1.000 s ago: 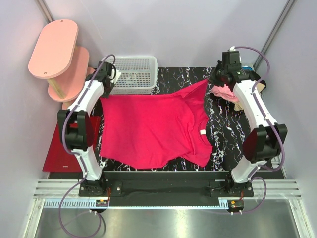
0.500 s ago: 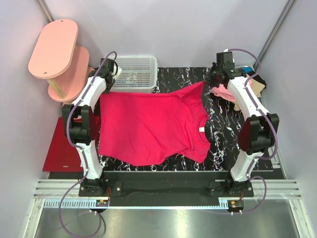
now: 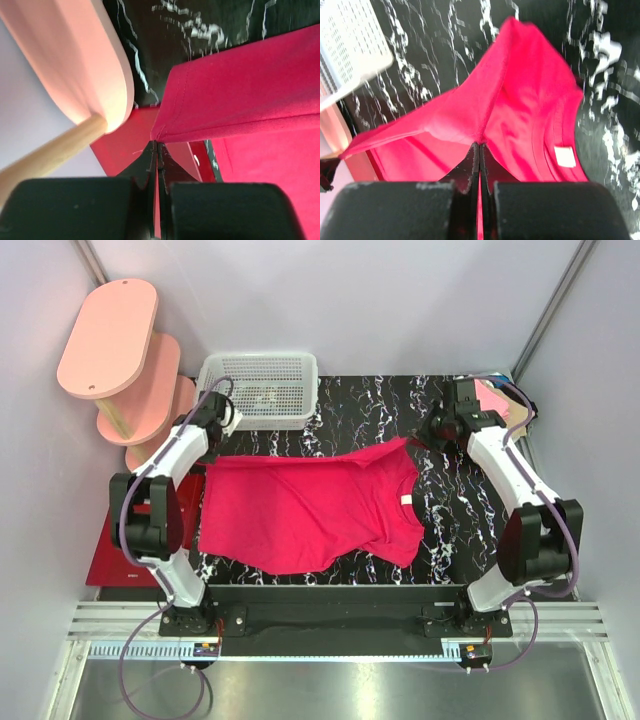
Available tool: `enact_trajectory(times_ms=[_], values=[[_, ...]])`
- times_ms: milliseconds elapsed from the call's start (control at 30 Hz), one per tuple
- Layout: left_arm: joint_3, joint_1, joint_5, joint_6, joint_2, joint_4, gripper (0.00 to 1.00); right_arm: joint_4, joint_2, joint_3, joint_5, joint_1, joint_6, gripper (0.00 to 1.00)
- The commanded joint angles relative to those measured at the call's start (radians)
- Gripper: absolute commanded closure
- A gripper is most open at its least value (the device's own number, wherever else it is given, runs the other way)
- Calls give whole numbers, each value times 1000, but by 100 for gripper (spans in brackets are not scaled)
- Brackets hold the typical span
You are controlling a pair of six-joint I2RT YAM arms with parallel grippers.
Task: Fold and stack the t-shirts
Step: Fold the flattened tshirt in 1/3 of the way
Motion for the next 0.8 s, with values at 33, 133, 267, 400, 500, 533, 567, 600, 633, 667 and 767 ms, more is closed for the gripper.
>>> enact_trajectory(times_ms=[33, 133, 267, 400, 500, 533, 567, 600, 633, 667, 767], values=[[-65, 4, 3, 23, -119, 92, 100, -16, -115, -92, -56, 0, 27, 100], [-91, 4, 14, 19, -131, 93, 100, -33, -139, -135, -45, 3, 22, 100], [-127, 1, 34, 16, -134, 96, 100, -39, -152, -183, -38, 3, 19, 100], [-167, 0, 45, 14, -133, 98, 100, -43, -170, -230, -22, 4, 16, 100], [-213, -6, 72, 3, -168, 96, 100, -49, -198, -279, 7, 4, 13, 100], [-242, -11, 75, 3, -192, 96, 100, -56, -214, -290, 14, 6, 8, 100], [-256, -19, 75, 2, -206, 96, 100, -56, -222, -299, 17, 6, 8, 100], [-269, -23, 80, -4, -217, 98, 100, -58, -231, -319, 24, 4, 8, 100], [-294, -25, 86, -9, -241, 95, 100, -59, -245, -328, 25, 6, 10, 100], [-306, -32, 92, -12, -251, 95, 100, -62, -251, -336, 30, 6, 8, 100], [-349, -48, 95, -26, -284, 93, 100, -69, -273, -357, 42, 6, 10, 100]])
